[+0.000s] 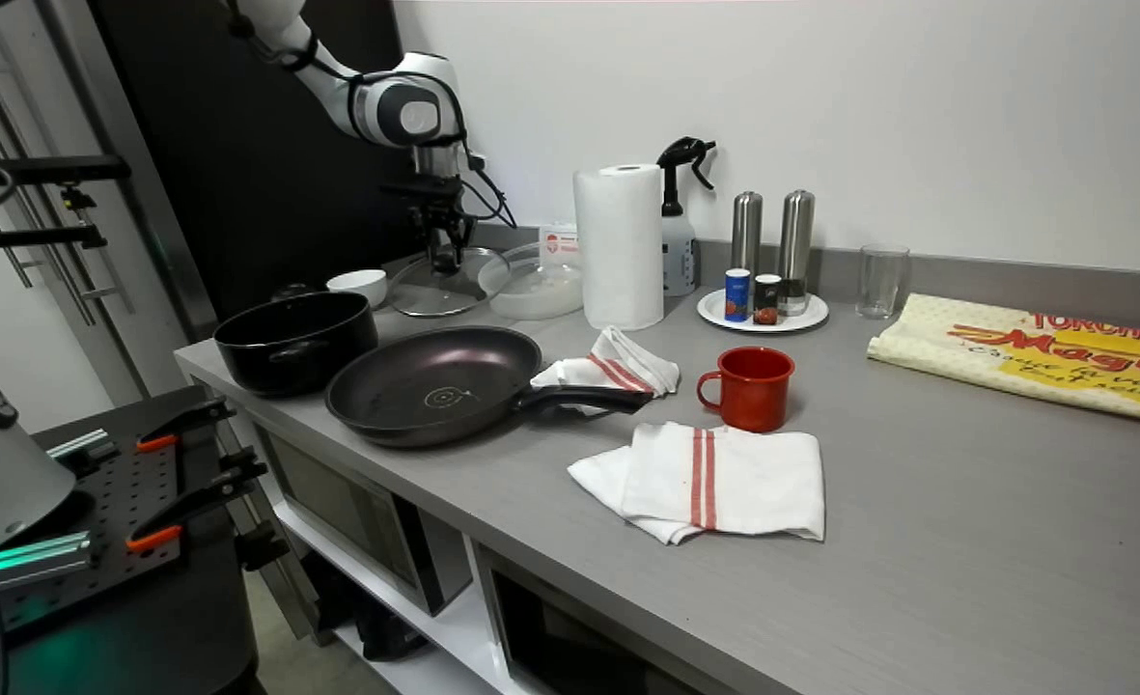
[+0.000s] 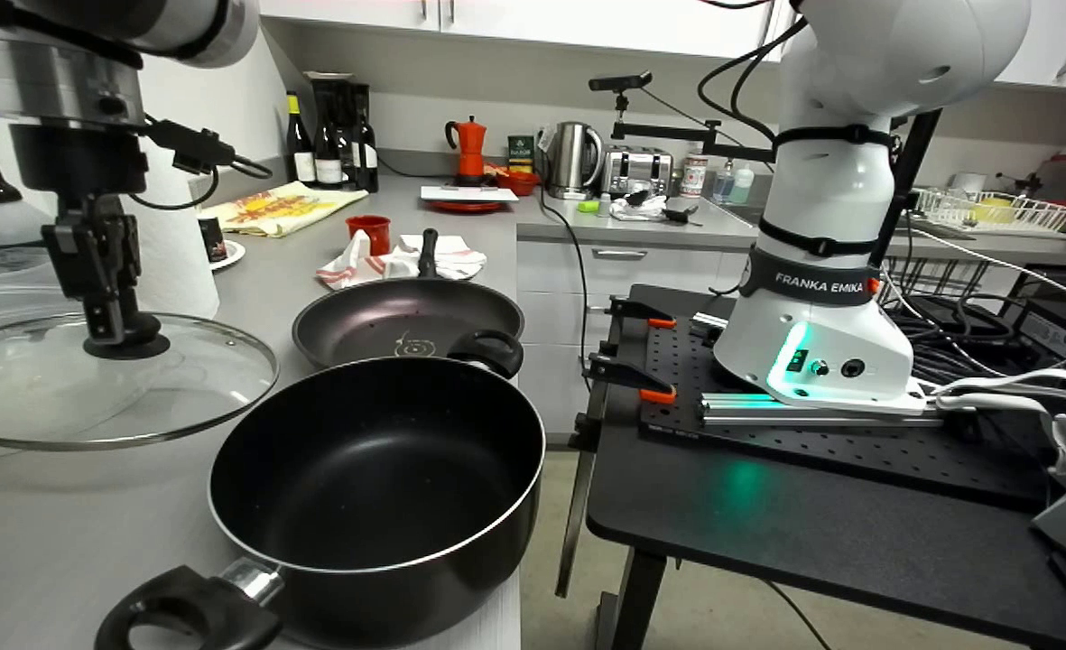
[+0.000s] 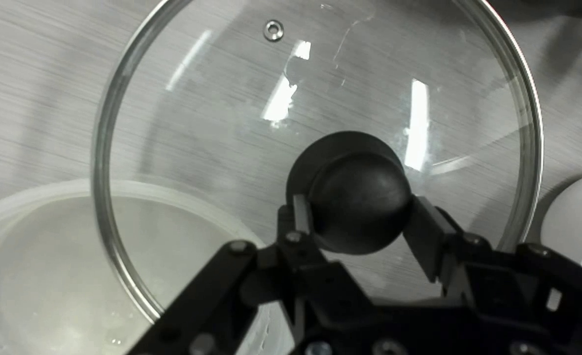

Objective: Remove the glass lid from the black pot

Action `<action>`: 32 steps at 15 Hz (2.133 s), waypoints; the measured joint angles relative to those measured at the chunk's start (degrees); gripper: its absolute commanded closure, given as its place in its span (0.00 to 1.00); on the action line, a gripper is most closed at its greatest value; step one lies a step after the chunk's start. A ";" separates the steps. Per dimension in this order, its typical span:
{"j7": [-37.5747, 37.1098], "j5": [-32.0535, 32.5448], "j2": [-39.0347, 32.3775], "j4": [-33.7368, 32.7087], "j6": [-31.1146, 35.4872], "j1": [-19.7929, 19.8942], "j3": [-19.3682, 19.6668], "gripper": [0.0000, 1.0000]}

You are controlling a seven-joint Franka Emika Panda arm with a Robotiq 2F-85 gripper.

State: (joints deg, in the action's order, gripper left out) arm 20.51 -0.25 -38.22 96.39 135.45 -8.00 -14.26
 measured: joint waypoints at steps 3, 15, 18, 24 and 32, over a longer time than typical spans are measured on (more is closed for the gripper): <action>0.11 -0.23 0.52 2.53 2.34 0.92 -0.35 0.75; 0.11 -0.70 0.79 7.83 8.13 3.30 -0.78 0.75; 0.11 -0.48 0.79 9.12 10.38 3.29 -0.64 0.75; 0.06 -0.15 0.79 10.14 12.91 3.27 -0.30 0.75; -0.36 1.06 0.64 10.21 13.19 2.94 1.45 0.75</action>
State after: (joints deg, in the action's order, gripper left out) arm 20.16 0.81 -37.58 106.60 148.64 -5.06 -12.80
